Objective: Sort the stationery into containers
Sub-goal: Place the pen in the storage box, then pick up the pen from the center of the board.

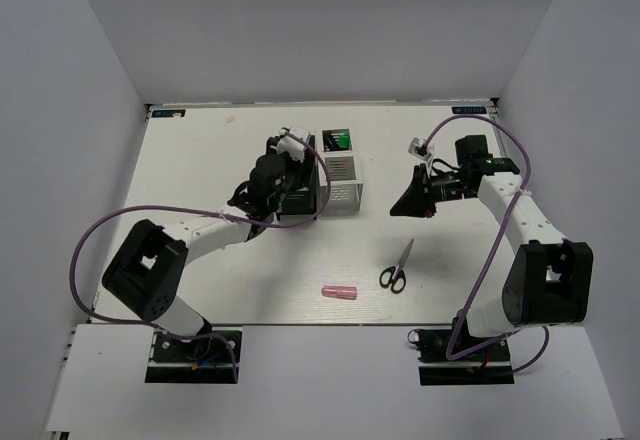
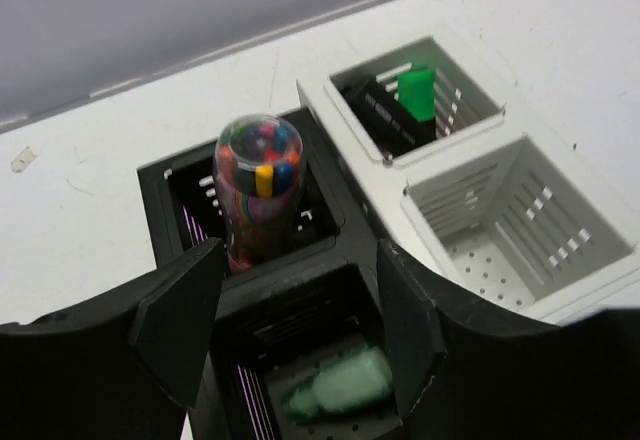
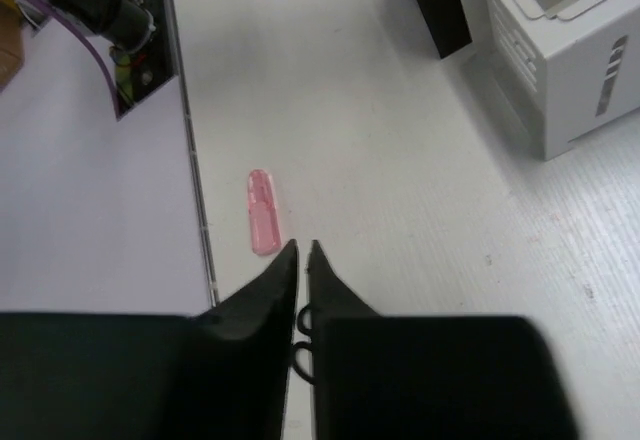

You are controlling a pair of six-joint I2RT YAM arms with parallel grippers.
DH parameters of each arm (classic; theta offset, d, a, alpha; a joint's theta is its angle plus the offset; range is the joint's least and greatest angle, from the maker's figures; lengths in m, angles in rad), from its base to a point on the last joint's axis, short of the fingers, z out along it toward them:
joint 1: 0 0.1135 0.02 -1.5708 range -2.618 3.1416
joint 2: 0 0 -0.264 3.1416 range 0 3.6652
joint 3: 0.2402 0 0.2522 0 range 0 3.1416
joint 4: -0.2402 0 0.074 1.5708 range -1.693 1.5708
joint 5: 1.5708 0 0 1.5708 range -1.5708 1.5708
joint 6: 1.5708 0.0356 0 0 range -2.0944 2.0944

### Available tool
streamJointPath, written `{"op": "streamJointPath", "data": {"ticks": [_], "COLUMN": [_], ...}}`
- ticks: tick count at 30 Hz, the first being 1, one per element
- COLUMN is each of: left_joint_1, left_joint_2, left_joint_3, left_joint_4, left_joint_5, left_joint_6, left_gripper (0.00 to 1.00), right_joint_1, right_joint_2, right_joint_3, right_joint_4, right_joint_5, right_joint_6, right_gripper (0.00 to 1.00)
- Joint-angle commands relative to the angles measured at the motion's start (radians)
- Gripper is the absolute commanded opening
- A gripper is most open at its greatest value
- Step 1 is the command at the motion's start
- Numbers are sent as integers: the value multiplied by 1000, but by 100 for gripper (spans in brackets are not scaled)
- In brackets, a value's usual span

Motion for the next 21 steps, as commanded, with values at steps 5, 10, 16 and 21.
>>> {"op": "streamJointPath", "data": {"ticks": [5, 10, 16, 21], "left_joint_1": [-3, -11, 3, 28], "left_joint_2": [-128, -286, -497, -813], "left_joint_3": [162, 306, 270, -45], "left_joint_4": [-124, -796, -1330, -1392], "left_joint_5": [-5, 47, 0, -121], "left_joint_6": [-53, -263, -443, -500], "left_gripper": [1, 7, 65, 93], "right_joint_1": [4, 71, 396, 617], "right_joint_2": [10, -21, -65, 7], "right_joint_3": [76, 62, -1, 48], "right_joint_4": [-152, -313, 15, 30], "right_joint_5": [0, -16, 472, 795], "right_joint_6": [-130, -480, -228, 41], "right_gripper": [53, 90, 82, 73]}}
